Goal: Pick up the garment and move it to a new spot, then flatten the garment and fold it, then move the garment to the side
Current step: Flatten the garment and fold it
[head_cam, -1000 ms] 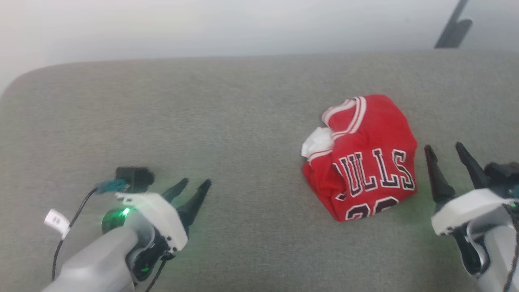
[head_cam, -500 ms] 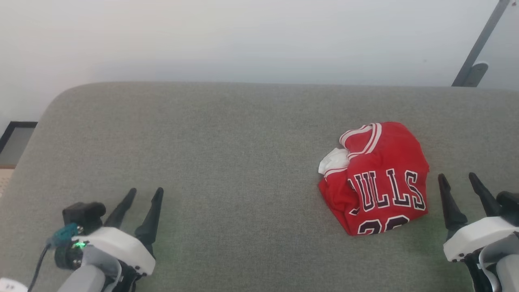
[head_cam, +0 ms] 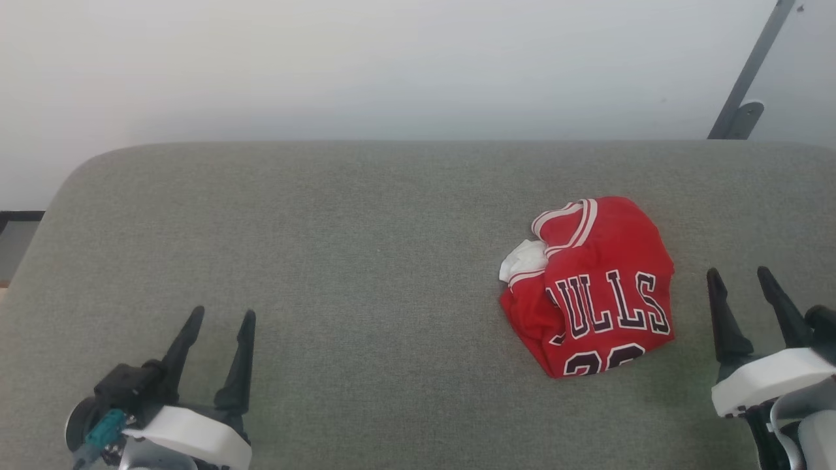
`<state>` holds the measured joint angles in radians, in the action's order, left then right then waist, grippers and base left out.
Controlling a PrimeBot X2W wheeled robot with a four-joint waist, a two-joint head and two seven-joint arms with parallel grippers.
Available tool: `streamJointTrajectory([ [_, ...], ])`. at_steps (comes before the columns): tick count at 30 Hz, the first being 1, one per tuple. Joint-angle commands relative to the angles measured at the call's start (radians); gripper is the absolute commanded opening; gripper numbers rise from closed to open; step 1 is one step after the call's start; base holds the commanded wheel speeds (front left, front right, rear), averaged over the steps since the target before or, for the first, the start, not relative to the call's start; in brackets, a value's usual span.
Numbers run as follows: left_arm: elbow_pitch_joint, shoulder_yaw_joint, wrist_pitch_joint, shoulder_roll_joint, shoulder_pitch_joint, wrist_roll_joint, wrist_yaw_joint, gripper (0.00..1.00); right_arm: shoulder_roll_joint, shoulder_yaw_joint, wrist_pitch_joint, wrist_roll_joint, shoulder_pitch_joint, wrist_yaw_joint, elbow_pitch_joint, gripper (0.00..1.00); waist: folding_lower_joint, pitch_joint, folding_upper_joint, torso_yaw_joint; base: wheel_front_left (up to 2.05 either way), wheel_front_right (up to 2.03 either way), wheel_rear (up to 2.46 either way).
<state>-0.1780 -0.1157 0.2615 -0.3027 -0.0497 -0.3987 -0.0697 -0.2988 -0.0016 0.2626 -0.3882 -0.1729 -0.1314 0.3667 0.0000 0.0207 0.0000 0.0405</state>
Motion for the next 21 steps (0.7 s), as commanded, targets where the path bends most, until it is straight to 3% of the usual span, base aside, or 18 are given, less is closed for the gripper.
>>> streamJointTrajectory([
  [1, -0.009, 0.014, 0.005, 0.014, 0.018, 0.022, -0.012, 1.00, 0.006, 0.000, 0.003, 0.003, 0.012, 0.001, 0.003, 1.00, 0.0000, 0.002, 0.0000, -0.005, 0.00, 0.00, 0.00],
  [16, -0.026, 0.078, 0.005, 0.075, 0.022, 0.076, -0.055, 1.00, 0.007, 0.003, 0.003, 0.004, 0.001, 0.001, 0.008, 1.00, 0.0000, 0.006, 0.0000, -0.021, 0.00, 0.00, 0.00],
  [21, -0.045, 0.023, 0.005, 0.048, -0.060, 0.078, -0.060, 1.00, 0.010, -0.001, 0.002, 0.000, -0.018, 0.001, 0.003, 1.00, 0.0000, 0.029, 0.0000, -0.022, 0.00, 0.00, 0.00],
])
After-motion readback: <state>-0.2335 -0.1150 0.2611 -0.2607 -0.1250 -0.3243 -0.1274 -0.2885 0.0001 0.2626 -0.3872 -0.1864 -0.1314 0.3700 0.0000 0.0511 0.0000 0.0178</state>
